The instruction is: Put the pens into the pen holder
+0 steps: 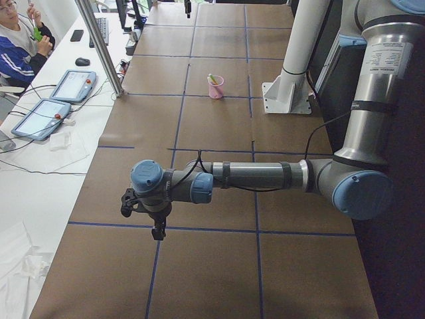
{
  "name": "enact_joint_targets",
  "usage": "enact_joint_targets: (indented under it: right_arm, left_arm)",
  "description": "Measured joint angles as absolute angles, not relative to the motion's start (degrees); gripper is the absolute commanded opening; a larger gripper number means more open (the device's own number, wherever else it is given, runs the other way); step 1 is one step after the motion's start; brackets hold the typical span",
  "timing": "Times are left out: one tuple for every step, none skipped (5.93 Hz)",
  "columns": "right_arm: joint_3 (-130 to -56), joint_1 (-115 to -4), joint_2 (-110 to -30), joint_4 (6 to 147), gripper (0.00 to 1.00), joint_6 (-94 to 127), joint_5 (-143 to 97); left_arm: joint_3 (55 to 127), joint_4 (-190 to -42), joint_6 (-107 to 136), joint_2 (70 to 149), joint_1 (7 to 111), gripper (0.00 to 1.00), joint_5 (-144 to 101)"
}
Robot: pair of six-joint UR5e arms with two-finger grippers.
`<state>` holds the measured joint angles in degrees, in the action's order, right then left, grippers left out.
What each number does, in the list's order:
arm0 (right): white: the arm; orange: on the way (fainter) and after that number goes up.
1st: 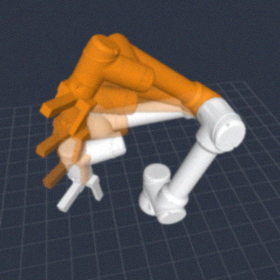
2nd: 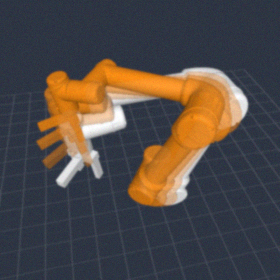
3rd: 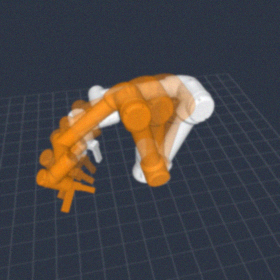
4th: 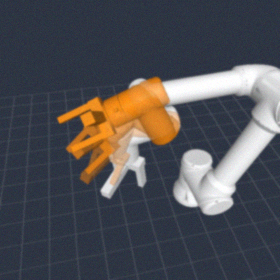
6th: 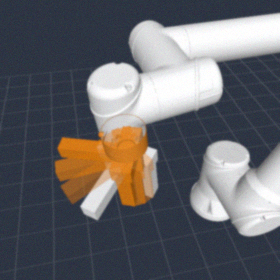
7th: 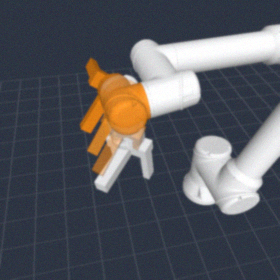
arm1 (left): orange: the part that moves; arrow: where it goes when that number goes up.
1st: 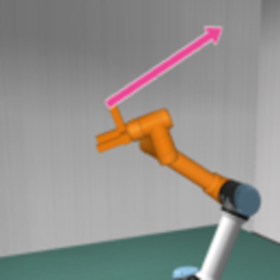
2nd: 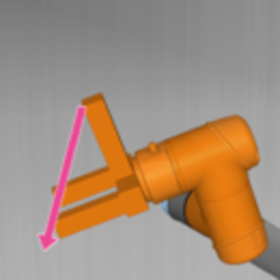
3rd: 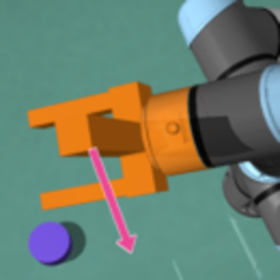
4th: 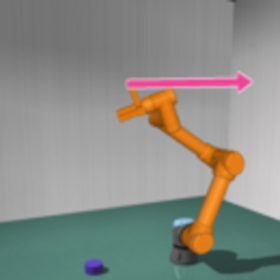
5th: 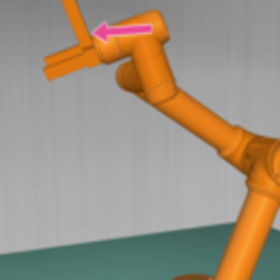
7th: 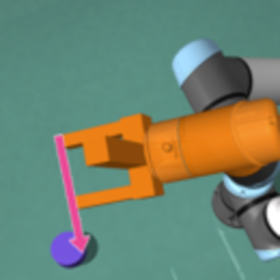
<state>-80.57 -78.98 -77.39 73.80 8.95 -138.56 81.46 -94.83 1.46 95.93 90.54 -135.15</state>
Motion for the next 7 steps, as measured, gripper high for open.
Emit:
enact_joint_targets:
  right_arm:
    - [-79.29,-80.45,-80.18,73.61,1.00,7.55,-136.42]
    - [-78.42,-81.30,-81.84,73.29,1.00,7.22,-133.05]
    - [-78.08,-81.96,-83.06,73.09,1.00,7.39,-131.41]
    - [-78.25,-83.27,-84.44,72.81,1.00,7.68,-131.73]
    - [-78.72,-86.50,-86.39,72.49,1.00,7.98,-135.37]
    - [-79.45,-90.12,-88.32,72.73,1.00,8.06,-139.57]
    - [-81.39,-93.03,-89.24,75.88,1.00,8.05,-141.75]
  left_arm:
    - [81.46,-95.07,1.36,95.22,90.89,1.00,-135.27]
    - [81.50,-95.12,1.35,95.03,90.94,1.00,-135.30]
    - [81.69,-95.11,1.37,94.99,90.96,1.00,-135.33]
    - [82.00,-95.10,1.34,94.98,90.97,1.00,-135.35]
    - [82.24,-95.10,1.32,94.90,91.01,1.00,-135.32]
    - [82.31,-95.07,1.32,94.87,91.03,1.00,-135.28]
    - [82.34,-95.03,1.32,94.75,91.05,1.00,-135.27]
